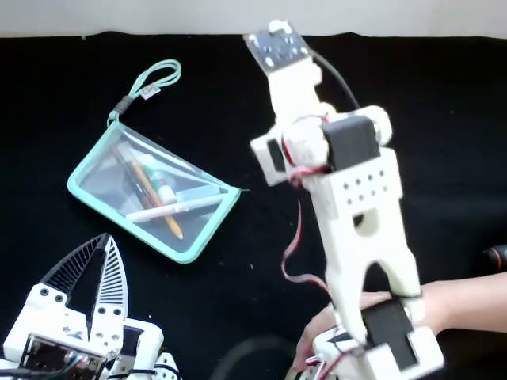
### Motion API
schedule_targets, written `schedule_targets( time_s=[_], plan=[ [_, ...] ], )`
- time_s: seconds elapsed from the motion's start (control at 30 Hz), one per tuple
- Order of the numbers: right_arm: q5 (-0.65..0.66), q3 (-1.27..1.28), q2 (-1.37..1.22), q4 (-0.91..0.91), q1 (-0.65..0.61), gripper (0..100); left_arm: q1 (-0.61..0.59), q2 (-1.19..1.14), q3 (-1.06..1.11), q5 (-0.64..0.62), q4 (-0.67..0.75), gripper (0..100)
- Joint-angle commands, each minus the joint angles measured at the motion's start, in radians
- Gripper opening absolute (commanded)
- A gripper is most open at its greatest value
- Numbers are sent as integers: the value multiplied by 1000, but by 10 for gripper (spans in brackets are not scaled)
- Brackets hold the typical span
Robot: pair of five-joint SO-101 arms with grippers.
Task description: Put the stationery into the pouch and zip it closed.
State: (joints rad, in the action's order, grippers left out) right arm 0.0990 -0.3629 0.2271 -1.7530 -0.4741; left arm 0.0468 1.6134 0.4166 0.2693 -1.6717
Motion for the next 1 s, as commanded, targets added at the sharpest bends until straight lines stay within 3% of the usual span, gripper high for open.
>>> schedule_targets(
  time_s=[0.0, 0.27, 0.47, 0.7, 0.97],
  plan=[
    [-8, 160, 196, -10, 12, 262, -10, -4, -18, 3, -3, 7],
    [48, 506, 680, -5, 12, 36, -8, -4, -8, 3, -2, 7],
    [183, 826, 970, 128, 12, 57, -8, -4, 147, 6, 6, 7],
    [180, 1262, 1239, 380, 48, 60, -8, -4, 387, 6, 141, 7],
    [178, 1423, 1346, 447, 117, 105, -8, -4, 605, 6, 275, 7]
  ],
)
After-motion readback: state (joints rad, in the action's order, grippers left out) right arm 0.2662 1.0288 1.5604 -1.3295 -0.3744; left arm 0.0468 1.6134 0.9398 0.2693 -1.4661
